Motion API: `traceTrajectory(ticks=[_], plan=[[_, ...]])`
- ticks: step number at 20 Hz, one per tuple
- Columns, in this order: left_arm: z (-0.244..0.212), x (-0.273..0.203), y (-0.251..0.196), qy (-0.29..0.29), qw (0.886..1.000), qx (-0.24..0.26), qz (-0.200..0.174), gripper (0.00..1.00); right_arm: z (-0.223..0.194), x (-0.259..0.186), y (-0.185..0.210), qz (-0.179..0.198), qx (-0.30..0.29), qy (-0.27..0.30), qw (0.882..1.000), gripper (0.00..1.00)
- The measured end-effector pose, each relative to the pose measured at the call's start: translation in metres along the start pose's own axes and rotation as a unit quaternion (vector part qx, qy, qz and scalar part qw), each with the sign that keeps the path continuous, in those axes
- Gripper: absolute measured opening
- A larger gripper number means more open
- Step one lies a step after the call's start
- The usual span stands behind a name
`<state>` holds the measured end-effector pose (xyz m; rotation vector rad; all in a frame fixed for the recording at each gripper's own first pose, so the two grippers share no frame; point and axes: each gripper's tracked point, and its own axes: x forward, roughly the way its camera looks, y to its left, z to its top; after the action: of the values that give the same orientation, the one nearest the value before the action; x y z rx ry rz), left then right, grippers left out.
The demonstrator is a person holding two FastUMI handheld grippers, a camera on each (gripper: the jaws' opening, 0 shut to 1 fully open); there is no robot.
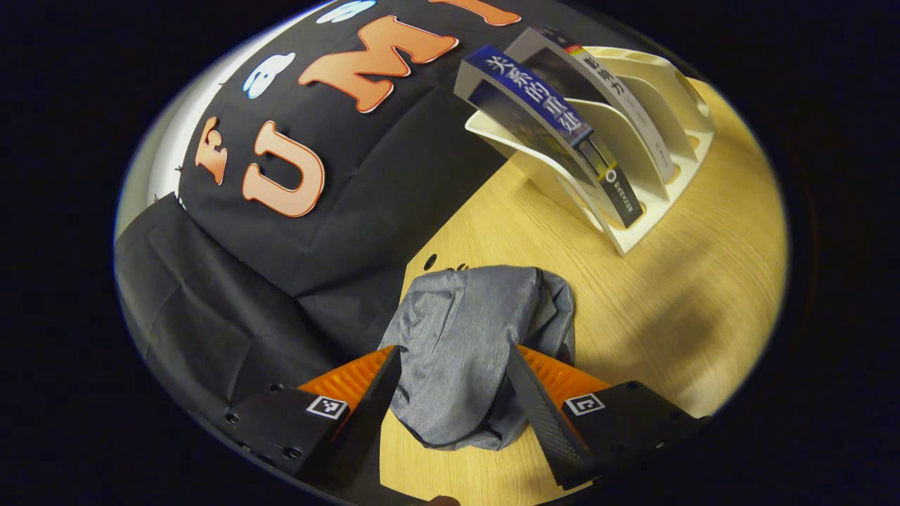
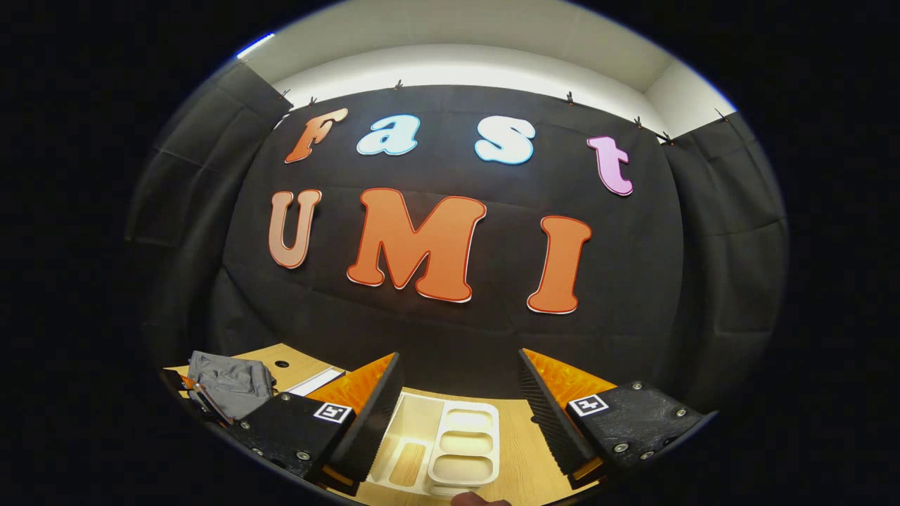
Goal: Open the schoolbag, grab two books from the bookshelf and put them into the schoolbag.
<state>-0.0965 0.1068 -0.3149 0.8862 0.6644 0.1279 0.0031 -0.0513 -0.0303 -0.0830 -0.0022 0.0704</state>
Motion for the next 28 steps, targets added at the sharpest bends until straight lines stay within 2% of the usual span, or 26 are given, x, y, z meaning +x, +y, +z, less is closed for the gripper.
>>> traceTrajectory(ticks=[4, 8, 10, 14, 15, 18, 19, 21, 25, 27, 28], plan=[[-0.014, 0.002, -0.006, 0.030, 0.999, 0.030, 0.019, 0.96, -0.003, 0.001, 0.001, 0.013, 0.006, 0.000, 1.000, 0.96], [-0.007, 0.007, 0.006, 0.011, 0.997, 0.045, 0.058, 0.94, -0.007, 0.002, 0.001, 0.019, 0.003, 0.003, 1.000, 0.96], [-0.026, 0.016, -0.002, 0.038, 0.997, 0.048, 0.045, 0.87, -0.009, 0.003, 0.000, 0.015, 0.003, 0.007, 1.000, 0.96], [-0.028, 0.028, 0.014, 0.029, 0.995, 0.066, 0.066, 0.83, -0.012, 0.002, -0.003, -0.003, 0.004, 0.015, 1.000, 0.96], [-0.028, 0.033, 0.017, 0.028, 0.995, 0.071, 0.062, 0.74, -0.013, 0.002, -0.002, -0.005, 0.004, 0.019, 1.000, 0.96], [-0.023, 0.038, 0.036, 0.014, 0.998, 0.037, 0.054, 0.65, -0.008, 0.006, 0.003, -0.023, -0.003, 0.023, 0.999, 0.96], [-0.020, 0.042, 0.038, 0.012, 0.999, 0.028, 0.043, 0.65, -0.006, 0.007, 0.005, -0.031, -0.003, 0.023, 0.999, 0.96], [-0.012, 0.048, 0.054, -0.002, 0.999, 0.035, 0.032, 0.55, -0.005, 0.009, 0.016, -0.039, 0.004, 0.029, 0.999, 0.96], [-0.004, 0.072, 0.055, -0.023, 0.998, 0.037, -0.038, 0.35, 0.006, 0.015, 0.044, -0.057, -0.002, 0.034, 0.998, 0.96], [-0.003, 0.078, 0.045, -0.025, 0.995, 0.030, -0.087, 0.18, 0.010, 0.019, 0.065, -0.056, 0.000, 0.042, 0.998, 0.96], [-0.004, 0.078, 0.044, -0.029, 0.993, 0.021, -0.109, 0.15, 0.011, 0.022, 0.074, -0.057, -0.001, 0.046, 0.997, 0.96]])
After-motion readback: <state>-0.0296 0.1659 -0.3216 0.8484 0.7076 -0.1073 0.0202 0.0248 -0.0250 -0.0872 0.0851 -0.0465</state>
